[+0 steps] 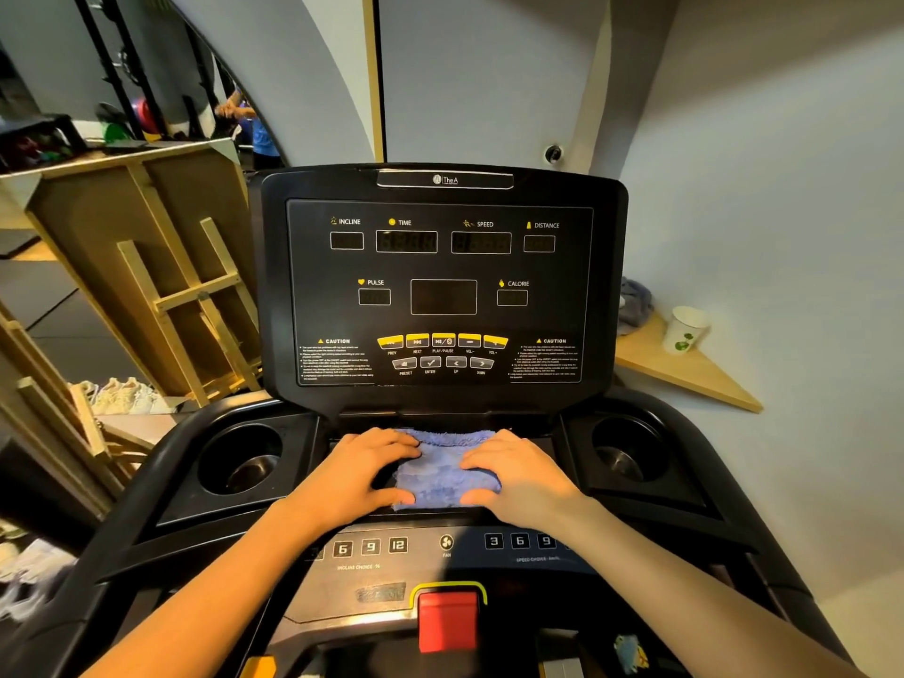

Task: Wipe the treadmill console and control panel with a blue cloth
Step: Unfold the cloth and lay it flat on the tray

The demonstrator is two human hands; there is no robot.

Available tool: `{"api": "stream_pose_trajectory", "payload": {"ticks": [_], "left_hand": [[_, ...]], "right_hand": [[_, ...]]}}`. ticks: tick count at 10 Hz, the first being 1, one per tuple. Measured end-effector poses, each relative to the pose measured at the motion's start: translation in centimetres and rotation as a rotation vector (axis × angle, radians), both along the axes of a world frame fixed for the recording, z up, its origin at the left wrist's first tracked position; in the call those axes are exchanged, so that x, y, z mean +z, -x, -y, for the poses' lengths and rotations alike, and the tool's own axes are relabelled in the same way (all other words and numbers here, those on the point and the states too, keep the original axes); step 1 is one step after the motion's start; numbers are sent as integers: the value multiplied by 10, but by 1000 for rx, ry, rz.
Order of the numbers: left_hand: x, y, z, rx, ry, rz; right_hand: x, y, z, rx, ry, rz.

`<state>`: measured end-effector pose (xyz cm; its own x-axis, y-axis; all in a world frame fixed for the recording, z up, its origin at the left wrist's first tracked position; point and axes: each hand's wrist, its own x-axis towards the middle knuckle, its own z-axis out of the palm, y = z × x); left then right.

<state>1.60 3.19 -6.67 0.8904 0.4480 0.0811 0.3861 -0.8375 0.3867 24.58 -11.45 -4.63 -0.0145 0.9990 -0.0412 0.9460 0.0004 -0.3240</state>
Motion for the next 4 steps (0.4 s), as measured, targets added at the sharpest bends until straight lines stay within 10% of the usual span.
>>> {"api": "stream_pose_trajectory", "payload": {"ticks": [4], "left_hand": [[6, 1, 2, -26, 14, 52]], "right_hand": [[-9, -14, 7, -117, -114, -111]]}}
